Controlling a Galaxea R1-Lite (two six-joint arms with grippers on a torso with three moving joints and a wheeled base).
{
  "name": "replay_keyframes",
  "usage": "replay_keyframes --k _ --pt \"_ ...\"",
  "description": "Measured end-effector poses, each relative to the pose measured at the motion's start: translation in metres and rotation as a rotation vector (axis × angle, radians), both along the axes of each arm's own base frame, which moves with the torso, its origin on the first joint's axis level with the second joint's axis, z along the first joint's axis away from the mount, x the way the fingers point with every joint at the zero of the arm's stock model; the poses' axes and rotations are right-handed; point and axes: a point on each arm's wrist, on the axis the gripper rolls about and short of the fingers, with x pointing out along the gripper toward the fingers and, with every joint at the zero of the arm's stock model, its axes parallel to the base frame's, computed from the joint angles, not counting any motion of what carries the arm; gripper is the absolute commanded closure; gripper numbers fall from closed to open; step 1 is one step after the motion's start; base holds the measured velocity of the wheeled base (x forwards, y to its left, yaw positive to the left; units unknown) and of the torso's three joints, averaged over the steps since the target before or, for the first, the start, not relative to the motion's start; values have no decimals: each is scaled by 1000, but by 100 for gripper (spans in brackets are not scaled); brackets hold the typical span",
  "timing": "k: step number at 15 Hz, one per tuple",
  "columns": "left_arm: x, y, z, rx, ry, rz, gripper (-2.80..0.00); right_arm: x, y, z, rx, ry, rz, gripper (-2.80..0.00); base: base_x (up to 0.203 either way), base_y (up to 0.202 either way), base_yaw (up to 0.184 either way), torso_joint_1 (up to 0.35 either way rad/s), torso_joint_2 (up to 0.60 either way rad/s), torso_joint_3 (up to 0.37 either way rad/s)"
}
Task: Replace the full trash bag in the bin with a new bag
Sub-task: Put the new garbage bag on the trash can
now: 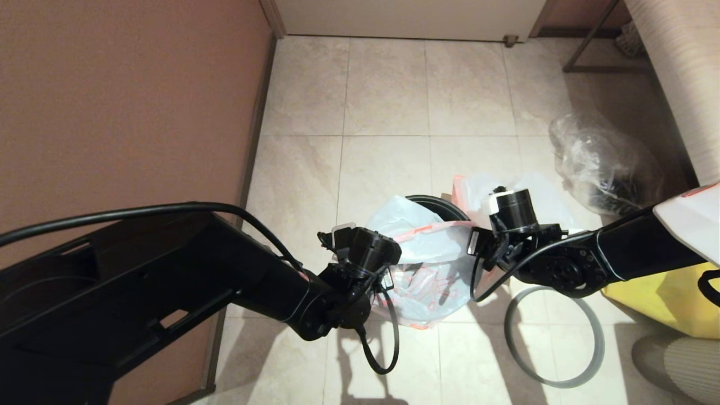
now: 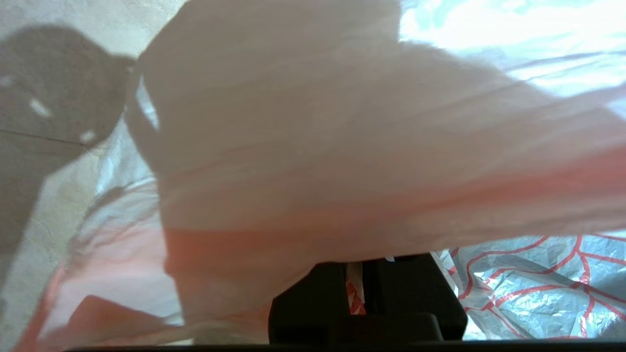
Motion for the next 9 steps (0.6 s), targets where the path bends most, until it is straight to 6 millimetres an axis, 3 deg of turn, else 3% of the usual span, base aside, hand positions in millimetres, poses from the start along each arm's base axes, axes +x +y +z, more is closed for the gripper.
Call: replay_keyframes --k 9 --pt "-9 -5 -6 17 18 -29 0 13 -3 13 40 -43 -3 0 0 0 0 0 0 0"
